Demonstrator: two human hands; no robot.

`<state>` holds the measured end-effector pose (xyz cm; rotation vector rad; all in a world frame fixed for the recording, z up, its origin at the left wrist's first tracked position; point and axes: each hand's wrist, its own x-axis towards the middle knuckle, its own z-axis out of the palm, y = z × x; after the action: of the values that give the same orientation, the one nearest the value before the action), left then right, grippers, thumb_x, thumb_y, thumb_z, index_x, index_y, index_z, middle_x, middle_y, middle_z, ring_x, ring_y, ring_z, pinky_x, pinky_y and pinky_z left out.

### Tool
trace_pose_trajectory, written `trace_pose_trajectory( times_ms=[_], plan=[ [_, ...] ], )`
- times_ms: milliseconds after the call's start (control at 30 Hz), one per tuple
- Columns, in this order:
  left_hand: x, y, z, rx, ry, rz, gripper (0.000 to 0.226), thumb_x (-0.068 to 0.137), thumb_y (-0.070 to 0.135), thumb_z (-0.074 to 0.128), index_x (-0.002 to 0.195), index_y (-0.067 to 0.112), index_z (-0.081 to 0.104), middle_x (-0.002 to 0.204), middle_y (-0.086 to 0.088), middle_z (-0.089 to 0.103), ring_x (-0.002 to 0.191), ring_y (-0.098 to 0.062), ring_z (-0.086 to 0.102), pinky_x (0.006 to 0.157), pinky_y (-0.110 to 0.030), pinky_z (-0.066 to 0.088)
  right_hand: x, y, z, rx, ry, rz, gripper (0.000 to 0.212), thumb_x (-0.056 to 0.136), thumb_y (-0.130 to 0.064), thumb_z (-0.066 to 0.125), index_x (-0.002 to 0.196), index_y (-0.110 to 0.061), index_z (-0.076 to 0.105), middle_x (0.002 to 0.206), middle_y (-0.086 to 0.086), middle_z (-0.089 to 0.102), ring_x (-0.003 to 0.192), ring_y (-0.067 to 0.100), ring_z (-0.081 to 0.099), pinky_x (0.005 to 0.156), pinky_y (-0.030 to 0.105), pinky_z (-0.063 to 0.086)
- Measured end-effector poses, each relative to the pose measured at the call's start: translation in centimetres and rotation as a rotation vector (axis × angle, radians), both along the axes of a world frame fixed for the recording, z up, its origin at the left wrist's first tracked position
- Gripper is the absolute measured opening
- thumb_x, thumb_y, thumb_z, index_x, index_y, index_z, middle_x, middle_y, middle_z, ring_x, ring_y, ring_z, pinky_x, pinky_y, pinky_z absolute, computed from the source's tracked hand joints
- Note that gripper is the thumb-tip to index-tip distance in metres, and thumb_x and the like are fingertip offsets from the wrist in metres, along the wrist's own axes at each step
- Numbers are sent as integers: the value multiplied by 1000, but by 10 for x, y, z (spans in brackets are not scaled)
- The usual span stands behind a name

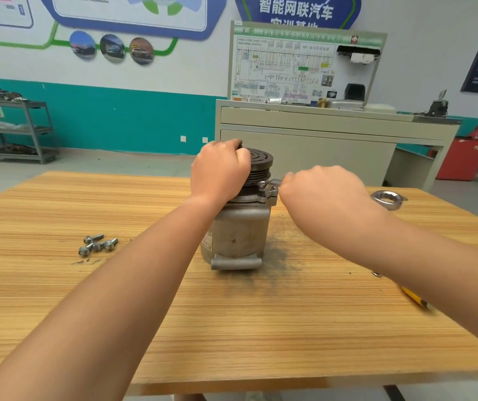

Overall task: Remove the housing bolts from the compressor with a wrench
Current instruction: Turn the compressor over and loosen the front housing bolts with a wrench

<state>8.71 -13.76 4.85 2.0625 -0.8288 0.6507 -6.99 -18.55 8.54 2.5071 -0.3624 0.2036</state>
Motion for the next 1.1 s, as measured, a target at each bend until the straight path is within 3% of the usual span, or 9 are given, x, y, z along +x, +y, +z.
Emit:
trace_pose_trajectory(
  times_ms=[133, 233, 400, 500, 600, 800, 900, 967, 1100],
  plan=[
    [0, 0, -1, 5, -4, 1, 65, 75, 32, 21, 123, 13, 61, 115, -16, 63, 106, -28, 53, 72, -28, 31, -3, -21, -13, -71, -48, 26, 8, 90, -3, 40, 94, -9, 38, 62, 1, 41, 59, 23, 35, 41, 26, 20],
    [-1, 1, 0, 7, 7, -11, 66, 75, 32, 21, 125, 14, 60, 117, -16, 62, 108, -28, 52, 73, -29, 33, -3, -37, -19, -81, -88, 62, 30, 92, -13, 35, 121, -7, 38, 55, -2, 27, 51, 21, 28, 40, 26, 16],
    [0, 2, -1, -1, 10, -40, 66, 75, 32, 22, 125, 13, 60, 118, -14, 62, 111, -26, 51, 75, -27, 31, 0, -61, -27, 4, -142, 77, 27, 93, -24, 31, 118, -16, 39, 55, -3, 30, 59, 24, 46, 49, 26, 31],
    [1, 3, 1, -16, 6, -50, 66, 75, 32, 22, 125, 12, 60, 118, -13, 62, 111, -25, 51, 78, -27, 34, 4, -66, -34, 11, -187, 38, 18, 93, -17, 32, 109, -15, 39, 55, -3, 28, 52, 23, 37, 43, 27, 20],
    [1, 3, 0, -25, 14, -47, 66, 75, 32, 22, 125, 14, 60, 121, -12, 62, 113, -25, 51, 81, -28, 36, 8, -71, -44, 18, -223, 25, 23, 91, -11, 35, 113, -16, 39, 56, -5, 29, 44, 17, 27, 41, 28, 13],
    [6, 5, -1, -24, 29, -86, 65, 76, 32, 23, 126, 13, 59, 126, -9, 60, 118, -21, 48, 85, -23, 32, 12, -81, -37, 149, -178, 115, 46, 94, -11, 35, 134, -28, 22, 73, -1, 53, 66, 23, 53, 52, 29, 40],
    [8, 8, -1, -49, 25, -154, 64, 79, 30, 24, 132, 11, 53, 134, -7, 54, 125, -19, 43, 96, -22, 30, 8, -67, -23, 50, -134, 128, 27, 99, -30, 26, 125, -23, 31, 74, 1, 58, 70, 25, 57, 52, 30, 42],
    [8, 10, -6, -118, -7, -214, 61, 84, 31, 26, 140, 14, 43, 146, -2, 41, 135, -14, 31, 107, -22, 20, 9, -53, -17, -32, -101, 145, 23, 99, -31, 25, 109, -17, 40, 60, -2, 45, 60, 25, 48, 43, 28, 28],
    [-4, 28, -61, -328, 78, -251, 53, 86, 49, 29, 138, 47, 18, 150, 21, 16, 138, 8, 10, 114, -25, 12, 10, -40, -2, -71, -11, 85, 16, 98, -24, 29, 86, -15, 34, 57, -4, 28, 50, 19, 29, 41, 26, 18]
  ],
)
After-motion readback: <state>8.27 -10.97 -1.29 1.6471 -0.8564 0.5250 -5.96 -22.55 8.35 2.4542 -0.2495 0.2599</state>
